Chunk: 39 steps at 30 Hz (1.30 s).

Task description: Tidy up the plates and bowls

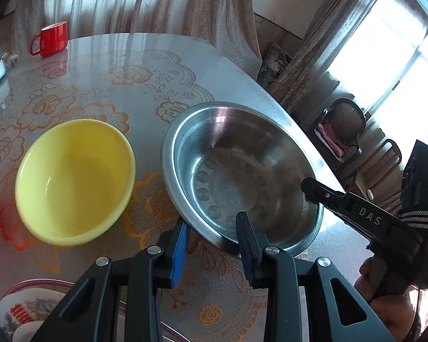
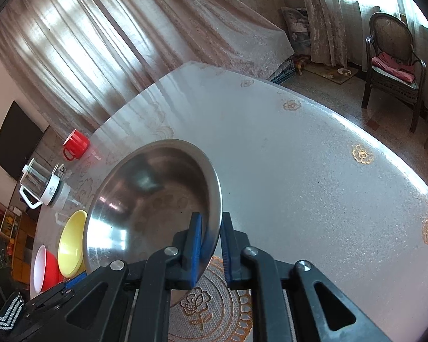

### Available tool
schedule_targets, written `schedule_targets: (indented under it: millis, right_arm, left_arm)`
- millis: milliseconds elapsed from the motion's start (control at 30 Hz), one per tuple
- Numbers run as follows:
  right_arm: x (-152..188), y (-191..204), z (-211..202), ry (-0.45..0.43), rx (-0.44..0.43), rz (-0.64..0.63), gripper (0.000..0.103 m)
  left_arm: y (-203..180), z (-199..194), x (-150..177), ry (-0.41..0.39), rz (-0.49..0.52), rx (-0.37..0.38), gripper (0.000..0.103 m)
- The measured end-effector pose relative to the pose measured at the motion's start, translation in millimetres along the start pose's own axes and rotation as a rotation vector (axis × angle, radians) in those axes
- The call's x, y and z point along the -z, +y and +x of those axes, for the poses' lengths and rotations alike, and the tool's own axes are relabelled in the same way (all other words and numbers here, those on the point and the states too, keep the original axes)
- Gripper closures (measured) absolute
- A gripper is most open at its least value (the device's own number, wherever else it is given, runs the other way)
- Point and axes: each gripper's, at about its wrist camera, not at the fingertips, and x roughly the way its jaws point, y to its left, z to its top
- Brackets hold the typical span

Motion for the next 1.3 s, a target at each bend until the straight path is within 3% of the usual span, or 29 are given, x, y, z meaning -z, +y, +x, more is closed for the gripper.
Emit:
schedule_targets:
  millis: [267,633,767,833,933,1300]
  right_arm:
    - [-0.5,1.2,5.2,0.006,0.0,0.008,0.088]
    - [6.7,0.1,0.1,0.006,0.013,-0.007,0.09]
    - [6.6,-2.9,-2.9,0.014,-0.023,0.026,0.087]
    - [5.9,-4.5,-4.3,0.016,-0.03,0.042,0.086]
    - [5.2,-4.3,-8.9,0.001,-0.031,0.041,0.086]
    - [14.3,-7.3,-17.2,-0.006,-0.005,0.036,0.091]
  left_arm:
    - [1.8,-1.9,0.0,-0.022,0.006,-0.026,0.073]
    - [7.6,-9.9,7.7,-0.015,-0.015,0.004,0.076]
    - [10.3,-5.7,6.1,0.007,-0.065,-0.007,0.063]
    - [8.5,-6.7,6.7,0.002,-0.064,-0.007,0.064]
    - [0.2,-12.7,9.4,-0.026,-0.014,-0.033,0.074]
    - [-0.9,-22.6,13.7,-0.042,-0.011,-0.038,0.077]
